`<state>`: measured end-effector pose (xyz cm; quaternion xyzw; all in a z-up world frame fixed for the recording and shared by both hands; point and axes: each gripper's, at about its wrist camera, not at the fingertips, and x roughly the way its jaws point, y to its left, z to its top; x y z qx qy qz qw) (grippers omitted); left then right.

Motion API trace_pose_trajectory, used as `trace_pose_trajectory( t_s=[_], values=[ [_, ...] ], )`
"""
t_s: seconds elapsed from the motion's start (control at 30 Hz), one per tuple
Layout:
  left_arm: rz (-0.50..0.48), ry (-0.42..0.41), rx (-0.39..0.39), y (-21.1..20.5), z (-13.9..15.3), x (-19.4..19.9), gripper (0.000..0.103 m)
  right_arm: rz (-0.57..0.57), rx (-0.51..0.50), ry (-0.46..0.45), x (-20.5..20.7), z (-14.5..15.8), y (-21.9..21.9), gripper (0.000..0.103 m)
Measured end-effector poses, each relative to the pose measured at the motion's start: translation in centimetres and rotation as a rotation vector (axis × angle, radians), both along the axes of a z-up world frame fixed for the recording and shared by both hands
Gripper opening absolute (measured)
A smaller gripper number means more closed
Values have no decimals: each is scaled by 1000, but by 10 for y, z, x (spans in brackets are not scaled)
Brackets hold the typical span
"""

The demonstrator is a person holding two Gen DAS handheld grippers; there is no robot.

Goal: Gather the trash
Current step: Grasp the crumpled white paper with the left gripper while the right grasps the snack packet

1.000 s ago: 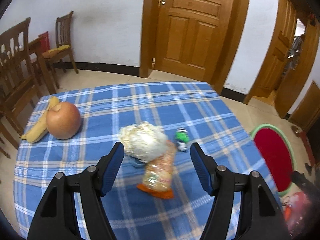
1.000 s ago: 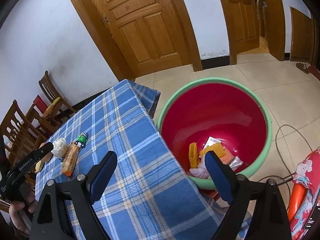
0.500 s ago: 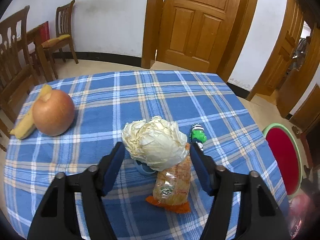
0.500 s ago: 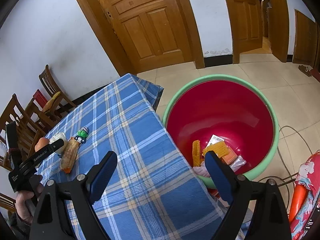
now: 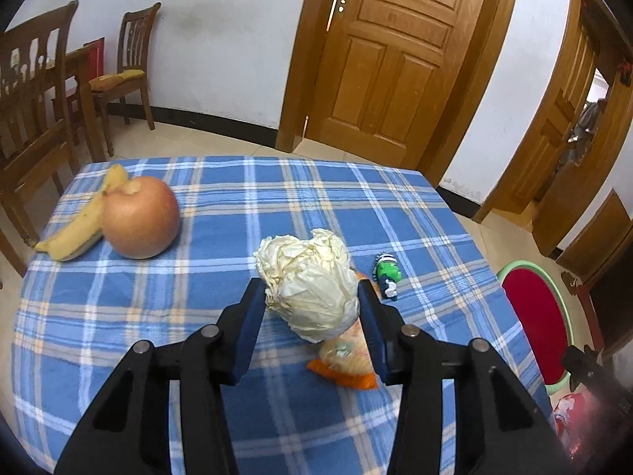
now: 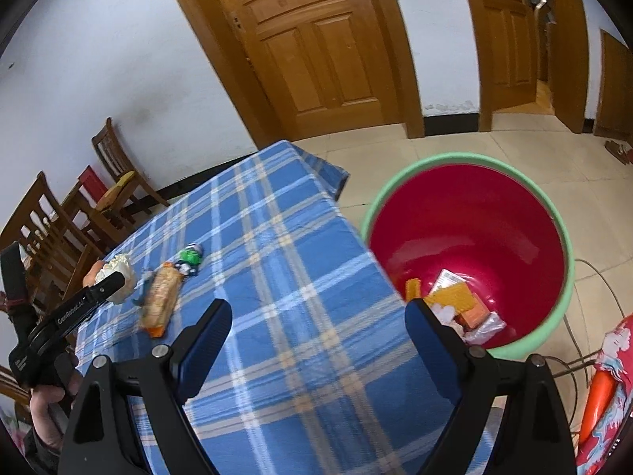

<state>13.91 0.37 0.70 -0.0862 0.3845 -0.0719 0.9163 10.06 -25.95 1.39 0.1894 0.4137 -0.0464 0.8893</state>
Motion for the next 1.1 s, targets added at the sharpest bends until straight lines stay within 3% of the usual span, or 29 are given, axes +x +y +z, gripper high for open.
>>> trace_pose_trajectory(
  t_s=[0.23,0.7,1.1],
  values=[
    [56,-15,1,27,6,-15,48,65,18,-1,14,0,35,91],
    [167,0,4,72,-14,-24,48,211,6,56,51,-15,115,91],
    [186,17,-58,88,-26,-25,48,279,-45,124,84,-43,164,91]
  ],
)
